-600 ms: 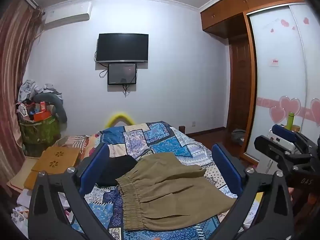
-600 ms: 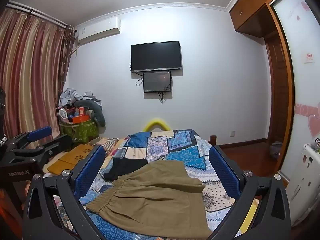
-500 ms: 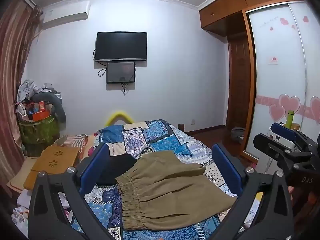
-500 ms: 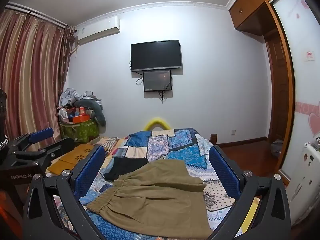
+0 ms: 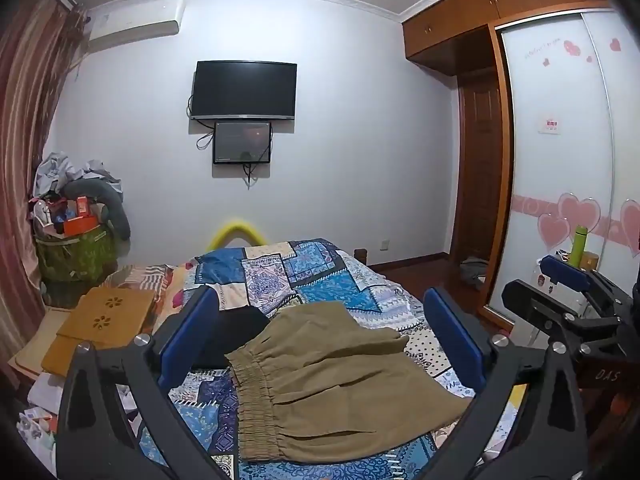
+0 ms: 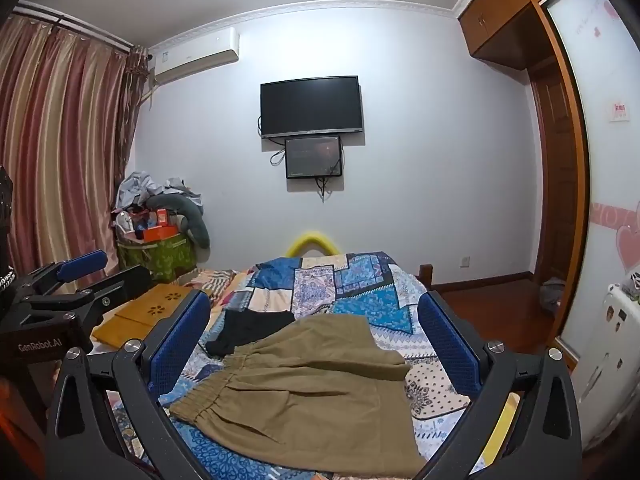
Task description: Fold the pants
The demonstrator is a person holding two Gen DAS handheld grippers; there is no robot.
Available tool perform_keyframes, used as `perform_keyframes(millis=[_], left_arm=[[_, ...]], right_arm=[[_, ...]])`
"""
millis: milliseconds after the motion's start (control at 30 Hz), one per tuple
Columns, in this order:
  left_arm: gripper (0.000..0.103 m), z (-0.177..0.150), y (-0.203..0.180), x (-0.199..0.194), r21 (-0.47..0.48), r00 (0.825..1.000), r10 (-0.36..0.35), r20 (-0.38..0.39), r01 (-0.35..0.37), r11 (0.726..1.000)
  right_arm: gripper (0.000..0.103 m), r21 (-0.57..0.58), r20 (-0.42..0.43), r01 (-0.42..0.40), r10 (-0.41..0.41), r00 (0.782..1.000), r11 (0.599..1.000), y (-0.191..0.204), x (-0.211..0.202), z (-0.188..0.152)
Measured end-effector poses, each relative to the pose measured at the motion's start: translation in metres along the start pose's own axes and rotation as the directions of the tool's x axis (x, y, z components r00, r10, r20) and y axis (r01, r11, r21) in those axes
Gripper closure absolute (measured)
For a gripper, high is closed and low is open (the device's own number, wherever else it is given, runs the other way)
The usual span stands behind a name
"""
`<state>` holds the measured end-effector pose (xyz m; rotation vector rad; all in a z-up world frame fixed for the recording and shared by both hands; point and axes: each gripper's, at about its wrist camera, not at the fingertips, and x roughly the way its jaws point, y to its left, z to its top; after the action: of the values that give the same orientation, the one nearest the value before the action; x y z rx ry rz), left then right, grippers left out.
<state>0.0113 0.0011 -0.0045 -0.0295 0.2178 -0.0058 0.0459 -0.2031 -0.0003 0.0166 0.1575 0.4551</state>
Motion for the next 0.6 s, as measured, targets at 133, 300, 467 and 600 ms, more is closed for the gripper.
perform_keyframes(millis=[133, 300, 467, 600], left_arm=[[0.000, 0.0018, 0.0000, -0.0001, -0.003, 1.000, 0.000, -0.001, 0.000, 1.000], [0.000, 0.0018, 0.0032, 0.0010, -0.021, 1.000, -0.004, -0.005, 0.004, 1.000], [0.000, 0.0027, 0.0068, 0.0004, -0.041, 1.000, 0.010, -0.004, -0.011, 0.999], [0.000, 0.0024, 0.0066, 0.0016, -0.044, 1.000, 0.012, -0.007, -0.012, 0.999]], right_arm=[[0.000, 0.001, -0.001, 0.001, -0.001, 1.000, 1.000, -0.0004, 0.0006, 0.0017], [0.000, 0.004, 0.000, 0.000, 0.000, 1.000, 1.000, -0.0001, 0.0010, 0.0031], [0.000, 0.014, 0.003, -0.007, 0.007, 1.000, 1.000, -0.0001, 0.0011, 0.0022], [0.000, 0.017, 0.002, -0.009, 0.009, 1.000, 1.000, 0.0003, 0.0014, 0.0017]])
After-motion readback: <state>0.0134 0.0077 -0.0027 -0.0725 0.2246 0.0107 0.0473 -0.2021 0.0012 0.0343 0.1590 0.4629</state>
